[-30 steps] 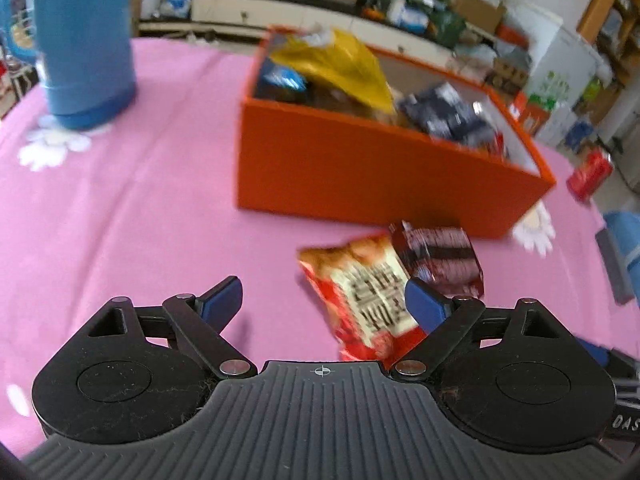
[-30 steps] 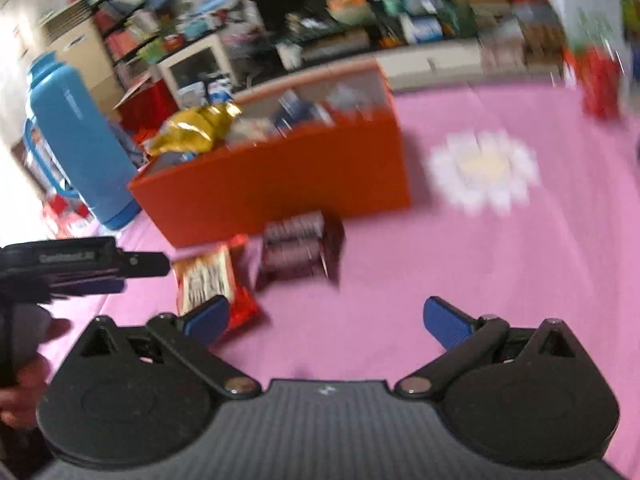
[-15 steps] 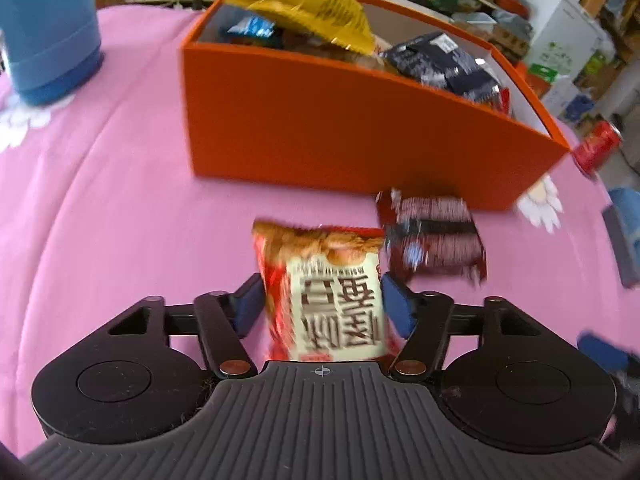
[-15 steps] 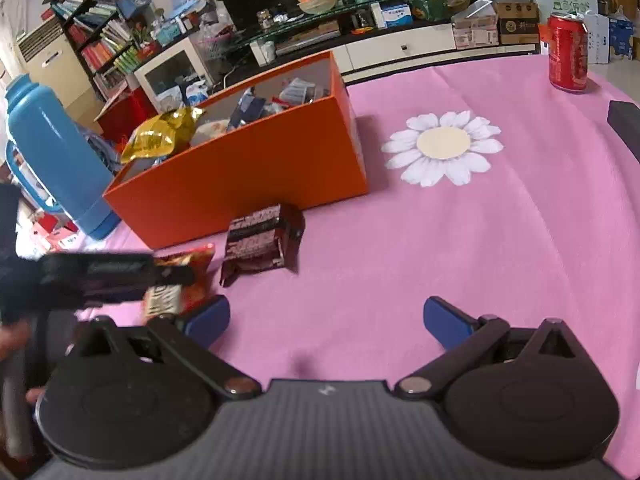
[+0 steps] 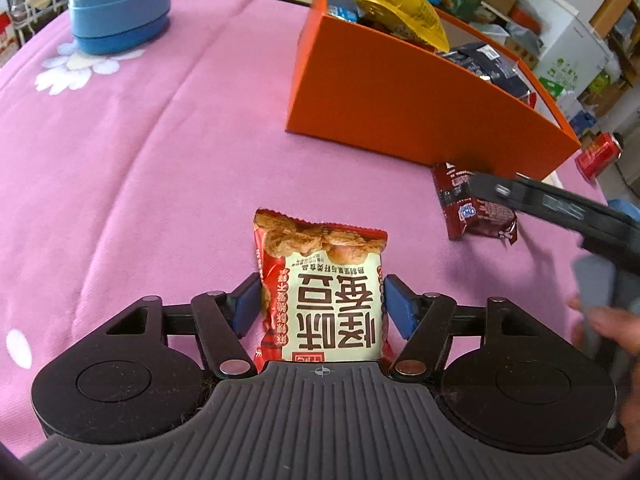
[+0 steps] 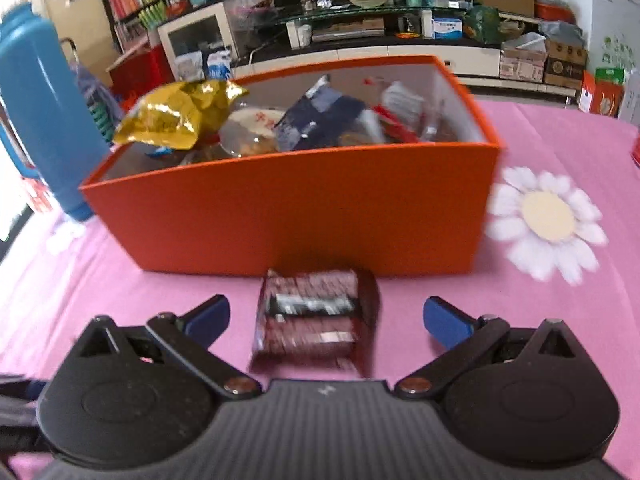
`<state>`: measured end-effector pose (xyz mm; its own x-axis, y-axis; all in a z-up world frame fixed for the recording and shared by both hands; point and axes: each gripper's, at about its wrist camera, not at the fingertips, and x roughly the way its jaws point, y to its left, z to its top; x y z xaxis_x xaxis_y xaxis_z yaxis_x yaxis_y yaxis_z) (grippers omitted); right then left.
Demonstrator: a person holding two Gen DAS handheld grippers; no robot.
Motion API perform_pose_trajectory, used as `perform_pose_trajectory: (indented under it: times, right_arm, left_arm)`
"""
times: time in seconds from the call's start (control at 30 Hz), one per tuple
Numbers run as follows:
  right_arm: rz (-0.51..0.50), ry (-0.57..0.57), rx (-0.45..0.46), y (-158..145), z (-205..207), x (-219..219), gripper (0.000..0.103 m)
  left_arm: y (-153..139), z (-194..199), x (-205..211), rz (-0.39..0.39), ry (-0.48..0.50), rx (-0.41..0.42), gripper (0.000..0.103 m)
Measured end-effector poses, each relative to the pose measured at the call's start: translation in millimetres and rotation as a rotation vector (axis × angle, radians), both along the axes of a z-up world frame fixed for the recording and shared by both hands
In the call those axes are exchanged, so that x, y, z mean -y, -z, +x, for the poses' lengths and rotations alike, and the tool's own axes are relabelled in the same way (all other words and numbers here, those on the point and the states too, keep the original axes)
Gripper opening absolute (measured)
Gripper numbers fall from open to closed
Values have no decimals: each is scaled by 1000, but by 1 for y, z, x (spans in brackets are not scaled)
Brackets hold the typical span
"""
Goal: Organize snacks
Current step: 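Move the left tool to the red-white snack pack while the right tool approaches the brown chocolate pack, then close the left tool on the red-white snack pack while the right tool grasps the brown chocolate pack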
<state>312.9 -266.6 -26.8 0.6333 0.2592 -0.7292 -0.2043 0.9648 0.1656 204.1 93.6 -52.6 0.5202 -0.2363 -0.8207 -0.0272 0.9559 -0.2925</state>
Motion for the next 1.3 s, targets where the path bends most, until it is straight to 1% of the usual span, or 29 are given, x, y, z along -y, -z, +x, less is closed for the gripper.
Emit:
perform_pose_trajectory:
  times: [0.07,0.13,0.17,0.2,0.23,0.27,0.3,0.37,0.5,0.6,0.73,0.8,0.9,0.93,1.0,1.1,1.17,1.23,1.27,1.3]
  right_arm:
    - [-36,1,29,5,5,-11,102]
    - [-60,5,56,9,5,-14,100]
    - [-62,-3,58,11,4,-15,92]
    - [-60,-16,49,14,2,-14,71]
    - [-53,-25,29,18,0,-12,69]
    - [-46,-33,38,18,-4,-10,67]
    - [-50,-41,35,18,-7,-9,64]
    - [-47,-61,23,16,-16,-6,63]
    - [-62,-79,7,13,-50,8,64]
    - [-89,-63,-4,11,-82,22,69]
    - [-149,-54,-11,11,-108,34,73]
    - [-151,-47,-19,11,-112,40,78]
    - [-108,-20,-36,8,-110,51,80]
    - [-91,-5,-31,6,-110,53,80]
    - [-67,14,-27,4,-110,56,82]
    - [-76,18,-43,11,-109,53,84]
    - [-100,12,-32,14,-108,49,86]
    - [-144,-10,-28,16,-108,42,89]
    - [-172,-25,-18,17,-109,37,90]
    - [-162,-17,-12,18,-111,37,90]
  left_arm:
    - [0,0,2,16,9,9,43]
    - [1,0,4,29,20,18,44]
    - [1,1,4,35,24,22,45]
    - [1,0,5,40,28,25,47]
    - [2,0,6,42,32,28,48]
    - [2,-1,6,45,34,30,48]
    - [3,-1,8,51,38,32,48]
    - [2,-2,9,64,43,30,48]
    - [2,-8,9,67,53,21,55]
    - [4,-15,15,103,65,28,58]
    - [6,-31,27,171,92,42,61]
    - [6,-38,30,197,96,48,62]
    - [1,-40,28,215,80,60,63]
    - [-3,-38,26,216,69,74,69]
    - [-7,-33,24,225,50,97,76]
    - [-6,-20,27,225,53,89,76]
    - [-1,-14,31,231,58,74,74]
    - [7,-9,33,230,59,44,69]
    - [11,-9,33,223,59,34,70]
    - [11,-10,35,234,59,45,71]
